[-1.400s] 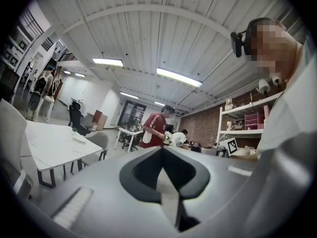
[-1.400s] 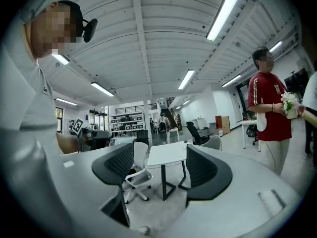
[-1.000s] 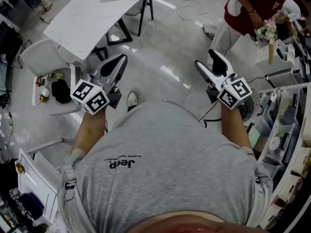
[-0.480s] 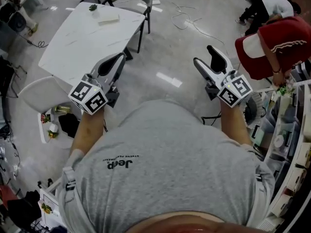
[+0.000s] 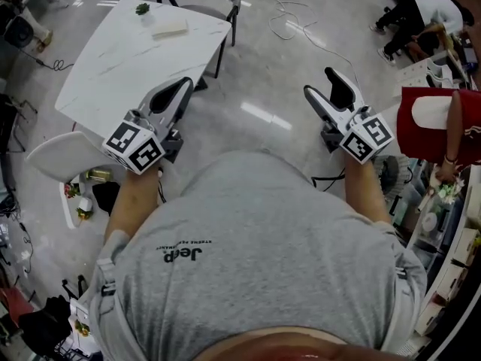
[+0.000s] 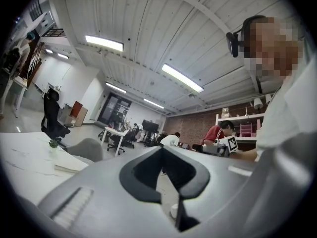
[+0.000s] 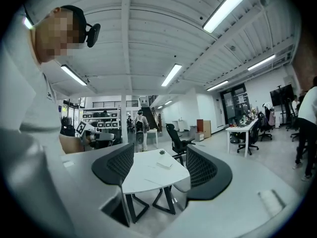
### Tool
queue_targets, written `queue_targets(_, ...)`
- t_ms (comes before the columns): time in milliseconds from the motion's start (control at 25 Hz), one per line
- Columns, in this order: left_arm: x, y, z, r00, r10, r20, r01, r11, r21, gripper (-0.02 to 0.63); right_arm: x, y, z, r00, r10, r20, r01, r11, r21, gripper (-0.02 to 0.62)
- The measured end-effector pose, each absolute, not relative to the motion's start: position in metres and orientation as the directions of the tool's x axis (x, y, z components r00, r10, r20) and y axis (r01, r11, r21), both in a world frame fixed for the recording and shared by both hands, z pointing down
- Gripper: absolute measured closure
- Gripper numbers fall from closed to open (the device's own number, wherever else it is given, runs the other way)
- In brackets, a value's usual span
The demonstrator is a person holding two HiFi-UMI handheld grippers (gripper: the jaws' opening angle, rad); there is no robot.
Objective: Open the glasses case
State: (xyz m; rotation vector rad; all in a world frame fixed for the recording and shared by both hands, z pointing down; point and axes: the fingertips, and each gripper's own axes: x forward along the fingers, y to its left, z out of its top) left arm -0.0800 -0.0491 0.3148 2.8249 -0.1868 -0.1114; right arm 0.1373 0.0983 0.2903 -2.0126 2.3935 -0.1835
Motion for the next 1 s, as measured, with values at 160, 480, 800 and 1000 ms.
queue_targets(160,-0.058,-0.069,0.323,0.987,-0.159,-0.023,-0.144,-0.941,0.306,0.557,0.163,0.07,0.305,-0.201,-0.977,0.077,-0.976,0.192,-0.106,0.285)
queue_targets(480,0.02,-0.134,0.331,0.964,-0.265,0.0,-0.256,-0.931,0.259,0.557,0.254,-0.036,0.322,-0.32,-0.946,0.043,-0.943,0.314,-0.109,0.285)
queue_targets(800,0.143,-0.21,0.321,0.929,-0.37,-0.008,-0.354,-0.895,0.271,0.557,0.369,-0.144,0.321,-0.464,-0.885,0.025,-0.884,0.461,-0.074,0.285)
queue_targets(1000,0.18,-0.25,0.317,0.928,-0.372,0.009,-0.36,-0.892,0.272,0.557,0.394,-0.198,0.324,-0.496,-0.868,0.031,-0.867,0.493,-0.072,0.285)
